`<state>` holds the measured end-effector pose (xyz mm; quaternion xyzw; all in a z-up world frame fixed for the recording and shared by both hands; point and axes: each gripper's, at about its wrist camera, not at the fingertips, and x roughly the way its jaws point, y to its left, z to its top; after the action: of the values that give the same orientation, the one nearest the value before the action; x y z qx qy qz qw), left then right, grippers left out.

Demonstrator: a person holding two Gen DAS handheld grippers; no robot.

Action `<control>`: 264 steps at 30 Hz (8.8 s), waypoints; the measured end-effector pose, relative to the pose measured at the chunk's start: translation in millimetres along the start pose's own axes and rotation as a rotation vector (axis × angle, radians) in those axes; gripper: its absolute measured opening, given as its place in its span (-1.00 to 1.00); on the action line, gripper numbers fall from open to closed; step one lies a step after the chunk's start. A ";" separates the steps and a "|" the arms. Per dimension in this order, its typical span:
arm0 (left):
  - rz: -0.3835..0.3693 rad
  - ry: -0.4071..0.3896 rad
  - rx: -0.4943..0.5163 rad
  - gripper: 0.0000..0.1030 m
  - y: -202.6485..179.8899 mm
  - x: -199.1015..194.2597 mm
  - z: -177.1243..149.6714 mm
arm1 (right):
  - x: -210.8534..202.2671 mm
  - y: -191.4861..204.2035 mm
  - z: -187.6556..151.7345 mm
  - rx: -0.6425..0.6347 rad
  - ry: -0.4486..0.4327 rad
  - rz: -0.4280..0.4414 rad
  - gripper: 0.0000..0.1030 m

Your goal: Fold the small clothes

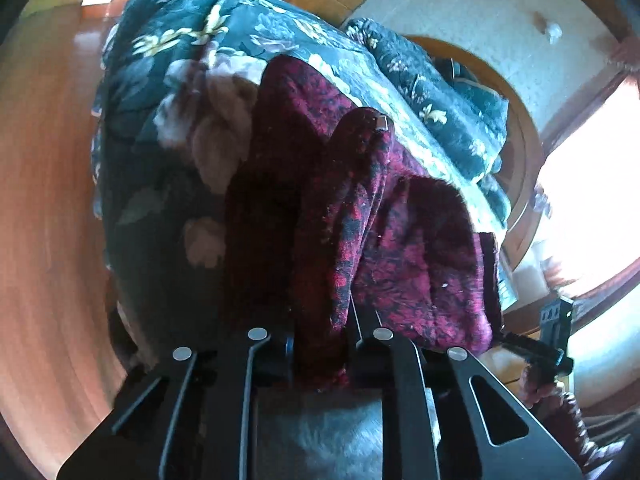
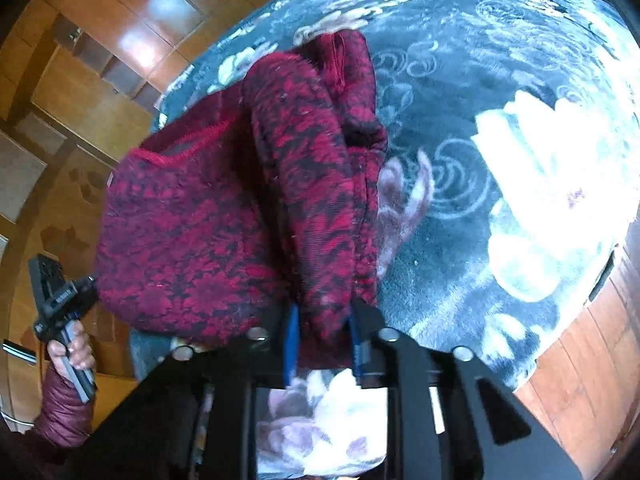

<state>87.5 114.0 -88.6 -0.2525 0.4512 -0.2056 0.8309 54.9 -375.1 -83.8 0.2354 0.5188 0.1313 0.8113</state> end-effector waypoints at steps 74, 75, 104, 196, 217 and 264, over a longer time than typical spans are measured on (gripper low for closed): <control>0.413 -0.185 0.483 -0.65 -99.3 -17.5 -29.0 | 19.2 72.2 -26.0 -0.322 -0.083 -0.372 -0.18; 0.415 -0.189 0.490 -0.65 -100.7 -17.9 -30.2 | 20.6 70.6 -25.9 -0.311 -0.070 -0.371 -0.11; 0.304 -0.273 0.472 -0.73 -108.0 -57.3 -44.2 | -16.9 96.3 -34.5 -0.412 -0.191 -0.393 -0.68; 0.376 -0.062 0.122 -0.59 -25.7 -13.1 -12.0 | 6.5 14.6 -28.5 -0.051 -0.042 -0.232 -0.83; 0.192 -0.122 0.018 -0.03 3.1 -45.8 -36.5 | 11.7 141.8 -44.5 -0.389 -0.139 -0.157 0.96; 0.234 -0.095 0.145 -0.89 -41.7 46.5 121.1 | 71.9 94.2 -28.0 -0.194 0.027 -0.021 0.97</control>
<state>209.7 83.0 -37.0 -0.1466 0.4215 -0.1270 0.8858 63.2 -254.8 -100.9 0.1484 0.5171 0.1754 0.8245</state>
